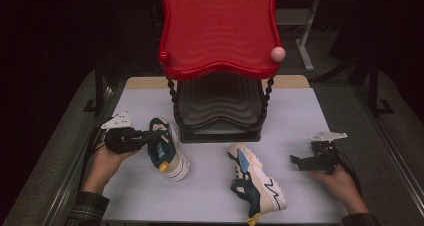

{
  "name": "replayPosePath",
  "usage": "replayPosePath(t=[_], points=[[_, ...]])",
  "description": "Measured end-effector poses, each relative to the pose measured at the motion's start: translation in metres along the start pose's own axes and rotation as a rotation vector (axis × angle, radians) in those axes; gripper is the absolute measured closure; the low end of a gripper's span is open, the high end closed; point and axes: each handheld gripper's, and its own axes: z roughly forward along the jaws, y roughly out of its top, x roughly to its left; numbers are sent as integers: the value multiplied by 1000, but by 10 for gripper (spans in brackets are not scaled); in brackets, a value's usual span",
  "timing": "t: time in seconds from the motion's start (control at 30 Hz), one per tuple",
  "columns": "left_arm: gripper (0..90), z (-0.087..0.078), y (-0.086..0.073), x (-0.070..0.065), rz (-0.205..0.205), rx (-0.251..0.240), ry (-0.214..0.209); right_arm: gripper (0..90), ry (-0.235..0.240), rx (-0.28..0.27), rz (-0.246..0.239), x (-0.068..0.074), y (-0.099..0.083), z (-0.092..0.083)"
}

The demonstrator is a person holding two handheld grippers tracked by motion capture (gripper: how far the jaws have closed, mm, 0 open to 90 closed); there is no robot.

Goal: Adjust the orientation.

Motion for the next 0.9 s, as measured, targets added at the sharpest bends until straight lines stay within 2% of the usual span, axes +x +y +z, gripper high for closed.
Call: replayPosePath(t=[0.27,0.37,0.43,0.53,0.63,0.67,0.7,0.73,0.8,0.83,0.9], points=[[752,20,9,-1,4,13,-11,13,0,0,0,0,0,0],[748,20,8,0,3,10,-12,13,0,0,0,0,0,0],[736,18,8,-1,9,6,-3,13,0,0,0,0,0,0],[671,11,10,-2,9,-21,-4,13,0,0,0,0,0,0],[627,-5,13,-9,6,-51,2,13,0,0,0,0,0,0],[622,-5,13,-9,6,-51,2,13,0,0,0,0,0,0],[620,-13,15,-14,16,-62,-4,13,0,0,0,0,0,0],[620,-13,15,-14,16,-62,-4,13,0,0,0,0,0,0],[619,-20,17,-26,25,-78,-40,13,0,0,0,0,0,0],[618,-20,17,-26,25,-78,-40,13,0,0,0,0,0,0],[612,-22,15,-36,22,-88,-70,13,0,0,0,0,0,0]])
